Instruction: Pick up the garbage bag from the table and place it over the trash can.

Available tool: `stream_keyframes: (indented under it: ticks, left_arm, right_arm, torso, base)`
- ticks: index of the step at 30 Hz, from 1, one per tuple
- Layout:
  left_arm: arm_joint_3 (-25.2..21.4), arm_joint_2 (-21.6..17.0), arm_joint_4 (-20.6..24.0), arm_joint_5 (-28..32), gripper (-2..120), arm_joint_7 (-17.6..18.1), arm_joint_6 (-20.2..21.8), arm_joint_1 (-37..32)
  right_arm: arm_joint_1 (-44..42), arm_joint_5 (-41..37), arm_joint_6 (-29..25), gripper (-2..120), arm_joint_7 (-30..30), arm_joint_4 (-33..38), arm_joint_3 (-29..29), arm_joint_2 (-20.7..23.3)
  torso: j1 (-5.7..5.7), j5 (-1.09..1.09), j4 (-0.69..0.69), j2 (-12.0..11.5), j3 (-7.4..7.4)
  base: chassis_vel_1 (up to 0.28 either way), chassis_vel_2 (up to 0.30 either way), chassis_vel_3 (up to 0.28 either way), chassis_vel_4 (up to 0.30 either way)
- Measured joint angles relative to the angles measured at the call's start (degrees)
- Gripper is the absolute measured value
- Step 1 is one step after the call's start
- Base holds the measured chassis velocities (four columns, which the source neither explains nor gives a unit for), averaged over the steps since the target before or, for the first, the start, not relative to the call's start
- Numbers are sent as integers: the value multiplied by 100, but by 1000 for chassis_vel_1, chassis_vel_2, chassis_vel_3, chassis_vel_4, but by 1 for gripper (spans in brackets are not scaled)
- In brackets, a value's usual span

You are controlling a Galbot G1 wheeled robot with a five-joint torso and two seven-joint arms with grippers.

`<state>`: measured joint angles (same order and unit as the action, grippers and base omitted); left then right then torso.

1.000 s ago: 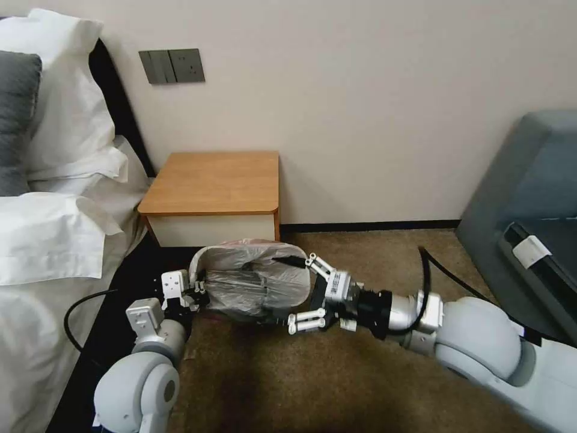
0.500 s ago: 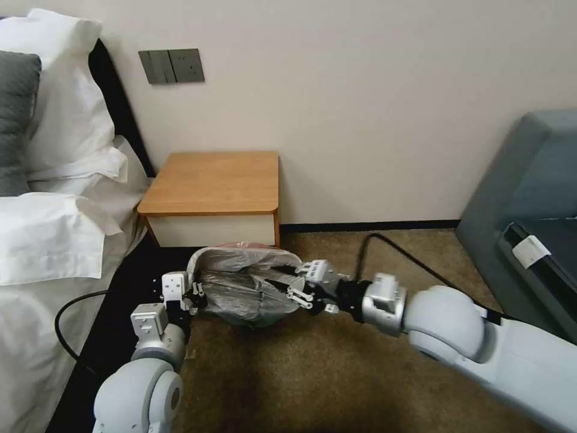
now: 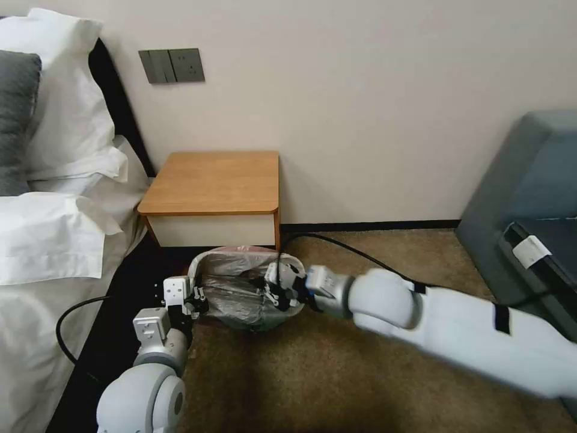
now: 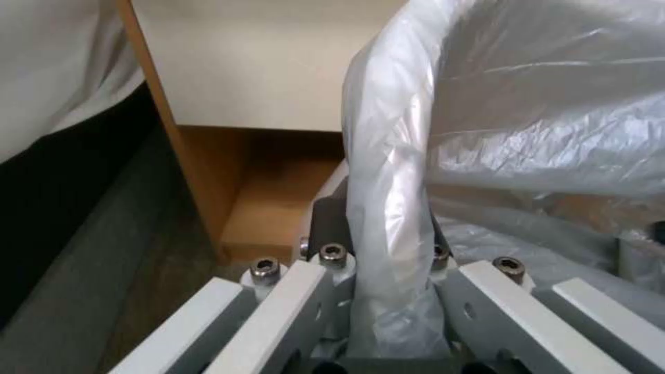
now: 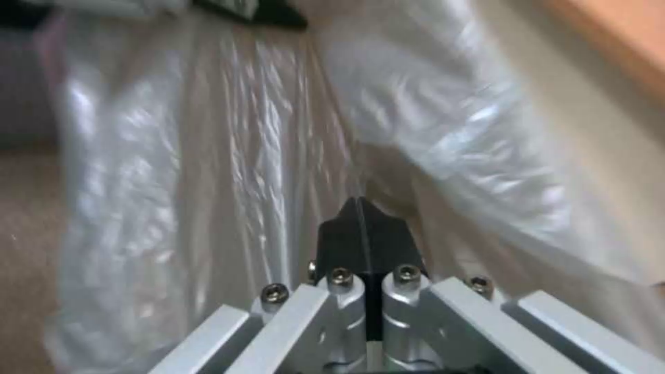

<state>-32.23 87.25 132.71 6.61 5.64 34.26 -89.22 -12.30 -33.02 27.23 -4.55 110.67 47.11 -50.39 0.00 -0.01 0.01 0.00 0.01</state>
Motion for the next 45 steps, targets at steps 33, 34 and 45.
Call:
stream_keyframes:
  ticks: [33,34,45]
  left_arm:
    - [61,149,149,-195,3,9,-19,-135]
    - [56,153,146,-195,3,9,-19,-120]
    - [-39,182,-208,103,3,56,82,154]
  right_arm:
    - [677,1048,-39,0,-506,-2392,1276,-1698]
    - [672,1042,-41,0,-499,-2362,1250,-1684]
    - [252,831,-100,0,-471,-878,448,-634]
  torso:
    - [0,1,0,0,0]
    - [0,1,-1,0,0]
    - [0,2,-1,0,-1]
  base:
    - [0,0,0,0]
    - [0,0,0,0]
    - [0,0,0,0]
